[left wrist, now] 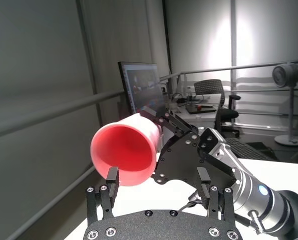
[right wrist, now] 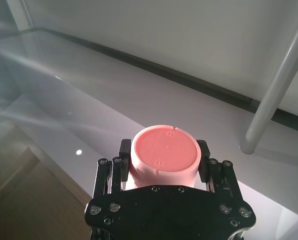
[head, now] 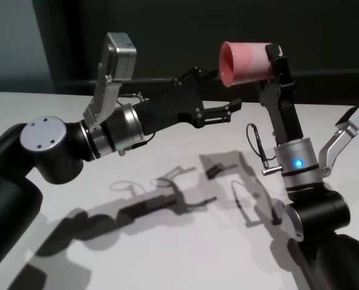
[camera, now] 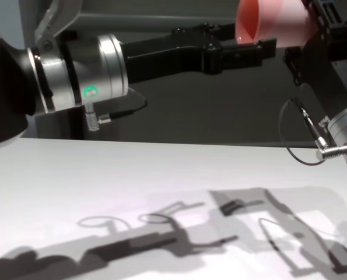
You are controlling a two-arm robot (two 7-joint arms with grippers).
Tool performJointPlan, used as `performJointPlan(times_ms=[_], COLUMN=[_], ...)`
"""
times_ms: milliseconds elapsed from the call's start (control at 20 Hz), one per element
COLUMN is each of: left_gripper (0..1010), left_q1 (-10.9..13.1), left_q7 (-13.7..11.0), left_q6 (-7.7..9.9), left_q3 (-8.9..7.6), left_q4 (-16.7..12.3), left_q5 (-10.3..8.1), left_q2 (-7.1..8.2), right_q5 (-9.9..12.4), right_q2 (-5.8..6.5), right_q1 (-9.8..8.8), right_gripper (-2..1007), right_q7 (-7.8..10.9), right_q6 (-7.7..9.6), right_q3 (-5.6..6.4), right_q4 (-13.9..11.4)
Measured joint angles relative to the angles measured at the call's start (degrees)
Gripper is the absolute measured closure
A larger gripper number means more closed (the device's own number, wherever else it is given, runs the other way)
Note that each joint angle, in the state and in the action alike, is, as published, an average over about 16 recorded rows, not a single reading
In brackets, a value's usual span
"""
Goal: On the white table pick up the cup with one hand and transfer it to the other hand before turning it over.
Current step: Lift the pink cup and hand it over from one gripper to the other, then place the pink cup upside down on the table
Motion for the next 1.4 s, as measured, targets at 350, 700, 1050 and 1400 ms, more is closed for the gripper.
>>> performJointPlan(times_ms=[350, 700, 1050, 1400], left_gripper=[10, 9, 9, 9], left_q1=[5.28, 10.55, 15.42, 19.94], left_q7=[7.26, 14.96, 22.47, 28.90], left_q6=[0.74, 1.34, 2.19, 2.66], left_q3=[-2.69, -5.56, -8.21, -10.57], left_q4=[-6.14, -10.49, -13.54, -15.81], left_q5=[1.48, 3.40, 5.80, 8.42], left_q2=[2.33, 2.97, 2.63, 2.09], right_q5=[0.00, 0.00, 0.00, 0.00], right_q2=[0.00, 0.00, 0.00, 0.00], right_q1=[0.00, 0.00, 0.00, 0.00], right_gripper=[257, 257, 257, 257], right_q7=[0.00, 0.00, 0.00, 0.00], right_q6=[0.00, 0.00, 0.00, 0.00], right_q3=[0.00, 0.00, 0.00, 0.00], right_q4=[0.00, 0.00, 0.00, 0.00])
